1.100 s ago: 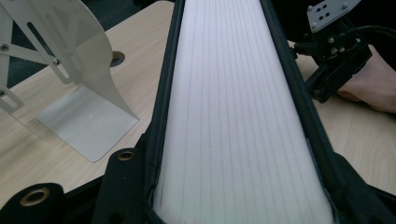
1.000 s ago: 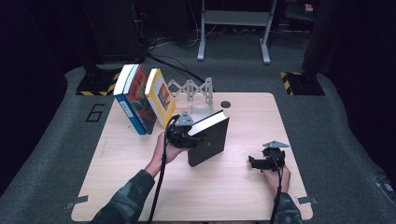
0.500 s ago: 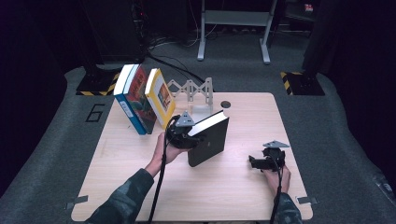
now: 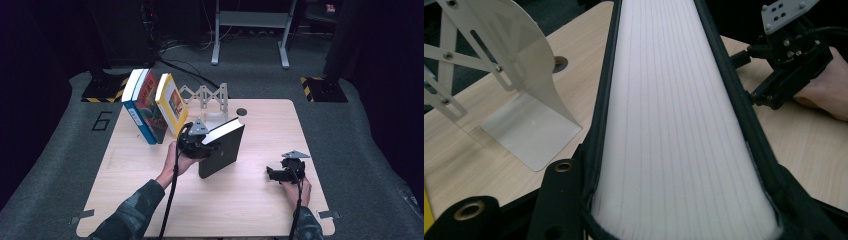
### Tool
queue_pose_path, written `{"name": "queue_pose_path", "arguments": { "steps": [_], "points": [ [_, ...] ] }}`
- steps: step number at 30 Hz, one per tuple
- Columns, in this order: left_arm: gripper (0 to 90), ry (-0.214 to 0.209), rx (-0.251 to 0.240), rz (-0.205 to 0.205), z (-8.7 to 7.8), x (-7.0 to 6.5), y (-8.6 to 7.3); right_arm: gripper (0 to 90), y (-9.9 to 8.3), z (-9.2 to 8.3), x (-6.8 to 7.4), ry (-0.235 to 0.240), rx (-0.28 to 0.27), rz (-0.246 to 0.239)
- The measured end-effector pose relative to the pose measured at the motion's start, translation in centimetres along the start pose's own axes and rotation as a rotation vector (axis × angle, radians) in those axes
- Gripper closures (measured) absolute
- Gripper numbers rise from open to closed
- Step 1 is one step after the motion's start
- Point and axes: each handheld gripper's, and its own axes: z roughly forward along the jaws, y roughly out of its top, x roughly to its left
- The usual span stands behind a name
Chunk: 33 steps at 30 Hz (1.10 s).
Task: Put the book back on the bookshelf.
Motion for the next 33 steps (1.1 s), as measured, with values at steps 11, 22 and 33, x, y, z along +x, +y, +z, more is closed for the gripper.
{"name": "queue_pose_path", "arguments": {
  "steps": [11,22,33],
  "points": [
    [54.6,0.032,-0.039,-0.063,-1.1,0.9,0.6,7.0,0.0,0.0,0.0,0.001,0.006,0.003],
    [54.5,0.101,-0.073,-0.136,-2.0,3.0,1.4,7.0,0.0,0.0,0.0,-0.004,0.004,0.001],
    [54.5,0.192,-0.085,-0.198,-1.7,5.1,2.2,7.1,0.0,0.0,0.0,-0.001,0.004,-0.001]
  ]
}}
